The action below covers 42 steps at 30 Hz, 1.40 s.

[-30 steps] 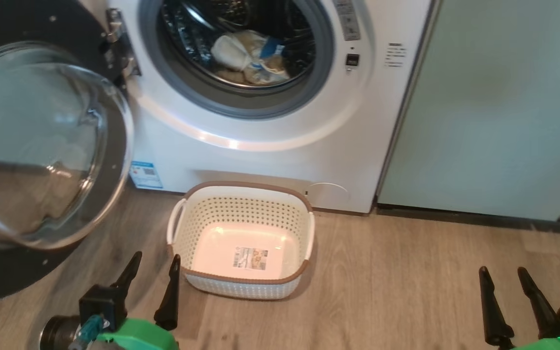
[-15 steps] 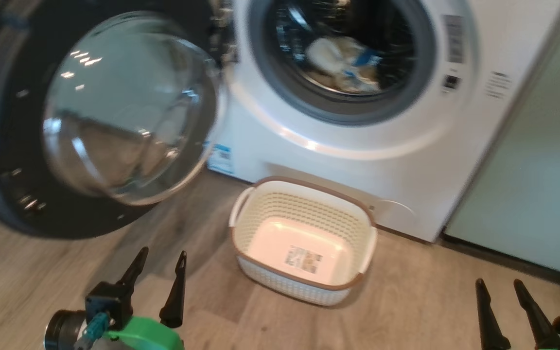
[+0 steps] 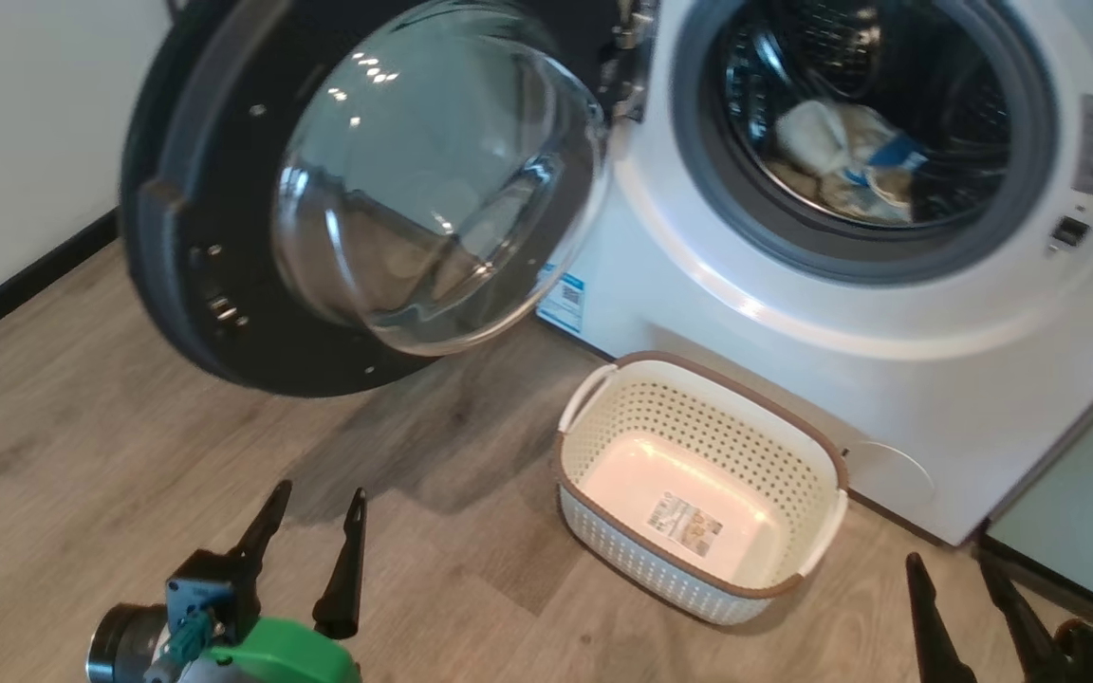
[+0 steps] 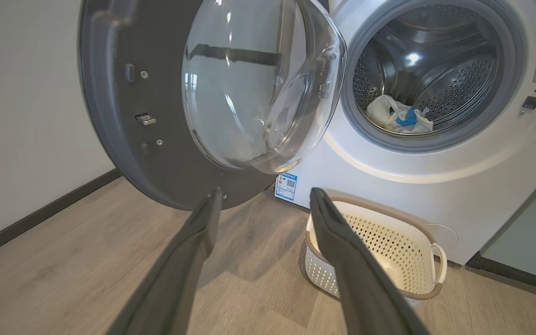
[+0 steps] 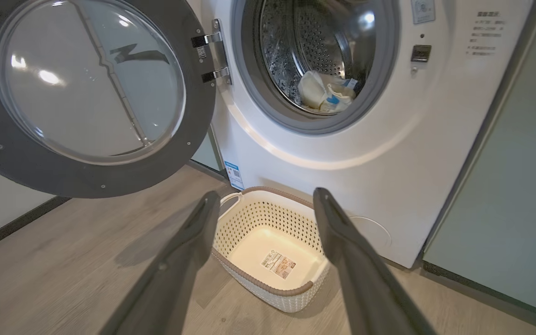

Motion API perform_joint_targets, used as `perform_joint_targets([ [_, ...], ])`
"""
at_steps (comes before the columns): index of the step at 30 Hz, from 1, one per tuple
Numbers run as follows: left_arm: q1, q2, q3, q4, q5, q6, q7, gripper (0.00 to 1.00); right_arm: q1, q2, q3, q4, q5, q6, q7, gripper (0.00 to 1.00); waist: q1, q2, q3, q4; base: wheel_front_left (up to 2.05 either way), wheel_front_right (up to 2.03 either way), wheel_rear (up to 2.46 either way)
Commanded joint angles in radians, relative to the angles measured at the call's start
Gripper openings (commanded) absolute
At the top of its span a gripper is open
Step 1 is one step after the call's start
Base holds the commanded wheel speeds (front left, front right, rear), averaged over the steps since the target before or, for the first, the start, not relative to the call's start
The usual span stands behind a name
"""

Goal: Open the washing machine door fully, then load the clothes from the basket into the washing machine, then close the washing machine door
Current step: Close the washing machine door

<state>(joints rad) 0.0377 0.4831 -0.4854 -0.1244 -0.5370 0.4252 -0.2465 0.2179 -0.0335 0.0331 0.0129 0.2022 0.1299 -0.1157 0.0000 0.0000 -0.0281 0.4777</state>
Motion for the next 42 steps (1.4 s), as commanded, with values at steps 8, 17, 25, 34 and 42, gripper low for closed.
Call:
perform_joint_targets([
  [8, -0.043, 0.011, 0.058, -0.034, 0.006, 0.043, -0.010, 1.00, -0.061, -0.017, 0.027, -0.019, 0.000, 0.001, -0.015, 1.00, 0.0000, 0.0000, 0.005, 0.032, 0.00, 0.00, 0.00],
  [17, -0.031, 0.000, 0.064, -0.040, -0.022, -0.001, -0.012, 0.00, -0.067, -0.017, 0.033, -0.014, 0.001, 0.001, -0.015, 1.00, 0.0000, 0.0000, 0.004, 0.030, 0.00, 0.00, 0.00],
  [25, -0.020, -0.016, 0.087, -0.055, -0.053, -0.047, -0.014, 0.00, -0.068, -0.017, 0.028, -0.017, -0.002, 0.001, -0.013, 1.00, 0.0000, 0.0000, 0.006, 0.030, 0.00, 0.00, 0.00],
  [34, 0.028, -0.162, 0.278, -0.180, -0.324, -0.256, -0.015, 0.00, -0.069, -0.017, 0.022, -0.021, -0.002, 0.001, -0.011, 1.00, 0.0000, 0.0000, 0.005, 0.034, 0.00, 0.00, 0.00],
  [42, 0.031, -0.261, 0.516, -0.315, -0.701, -0.479, -0.015, 0.00, -0.071, -0.020, 0.027, -0.025, -0.004, 0.001, -0.004, 1.00, 0.0000, 0.0000, 0.007, 0.033, 0.00, 0.00, 0.00],
])
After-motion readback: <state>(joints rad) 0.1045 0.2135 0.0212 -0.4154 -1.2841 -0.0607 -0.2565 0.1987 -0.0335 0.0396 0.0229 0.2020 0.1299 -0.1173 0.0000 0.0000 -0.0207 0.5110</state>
